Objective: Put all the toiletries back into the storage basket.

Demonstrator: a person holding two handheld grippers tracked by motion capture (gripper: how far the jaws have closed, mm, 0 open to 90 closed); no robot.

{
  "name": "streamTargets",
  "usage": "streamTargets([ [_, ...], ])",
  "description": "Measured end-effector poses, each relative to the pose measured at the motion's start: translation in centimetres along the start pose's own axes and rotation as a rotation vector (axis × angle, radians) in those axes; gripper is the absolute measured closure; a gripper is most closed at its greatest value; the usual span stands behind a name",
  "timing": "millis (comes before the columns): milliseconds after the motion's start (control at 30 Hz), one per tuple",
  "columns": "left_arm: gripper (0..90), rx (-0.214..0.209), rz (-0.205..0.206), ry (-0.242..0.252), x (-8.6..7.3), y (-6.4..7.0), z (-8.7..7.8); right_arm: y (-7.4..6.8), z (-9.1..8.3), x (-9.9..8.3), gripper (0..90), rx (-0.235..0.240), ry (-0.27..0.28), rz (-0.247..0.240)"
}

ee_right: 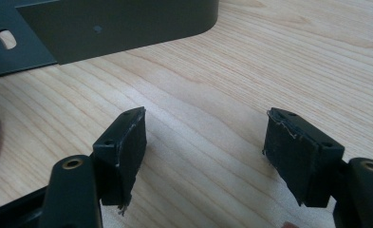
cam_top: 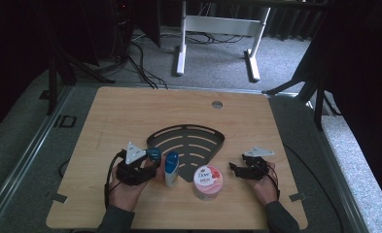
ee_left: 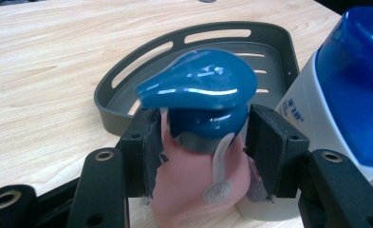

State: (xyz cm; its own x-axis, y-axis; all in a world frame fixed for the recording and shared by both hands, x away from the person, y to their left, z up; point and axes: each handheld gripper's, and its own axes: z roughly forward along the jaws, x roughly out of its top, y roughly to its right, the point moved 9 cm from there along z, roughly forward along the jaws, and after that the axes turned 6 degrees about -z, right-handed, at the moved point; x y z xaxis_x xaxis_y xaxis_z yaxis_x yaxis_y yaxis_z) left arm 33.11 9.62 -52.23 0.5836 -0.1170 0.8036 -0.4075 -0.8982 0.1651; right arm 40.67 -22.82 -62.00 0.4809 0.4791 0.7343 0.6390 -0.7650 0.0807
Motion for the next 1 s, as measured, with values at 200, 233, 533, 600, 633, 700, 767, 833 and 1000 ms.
streamTargets([
  [200, 46.1, 0.016, 0.001, 0.0, 0.5, 0.1, 0.5, 0.0, 0.0, 0.0, 30.2, 0.0, 0.0, 0.0],
  [233, 46.1, 0.019, 0.002, 0.002, 0.6, 0.2, 0.6, 0.0, 0.0, 0.0, 30.2, 0.0, 0.0, 0.0],
  [533, 44.2, 0.048, 0.01, -0.002, 0.7, 0.1, 1.3, 0.0, 0.0, 0.0, 30.2, 0.0, 0.0, 0.0],
  [600, 44.1, 0.062, 0.022, -0.002, 0.7, 0.3, 1.5, 0.0, 0.0, 0.0, 29.9, 0.0, 0.0, 0.0],
  [633, 44.4, 0.062, 0.022, -0.002, 0.7, 0.3, 1.5, 0.0, 0.0, 0.0, 29.9, 0.0, 0.0, 0.0],
  [700, 46.8, 0.078, 0.02, 0.0, 0.8, 0.3, 1.5, 0.0, 0.0, 0.0, 29.8, 0.0, -0.001, 0.0],
  [767, 49.8, 0.074, 0.007, 0.003, 0.9, 0.1, 1.5, 0.0, 0.0, 0.0, 29.8, 0.0, -0.001, 0.0],
  [833, 49.9, 0.075, 0.007, 0.003, 0.9, 0.2, 1.5, 0.0, 0.0, 0.0, 29.8, 0.0, -0.001, 0.0],
  [1000, 50.4, 0.071, 0.004, 0.003, 0.9, 0.1, 1.5, 0.0, 0.0, 0.0, 29.7, 0.0, 0.0, 0.0],
])
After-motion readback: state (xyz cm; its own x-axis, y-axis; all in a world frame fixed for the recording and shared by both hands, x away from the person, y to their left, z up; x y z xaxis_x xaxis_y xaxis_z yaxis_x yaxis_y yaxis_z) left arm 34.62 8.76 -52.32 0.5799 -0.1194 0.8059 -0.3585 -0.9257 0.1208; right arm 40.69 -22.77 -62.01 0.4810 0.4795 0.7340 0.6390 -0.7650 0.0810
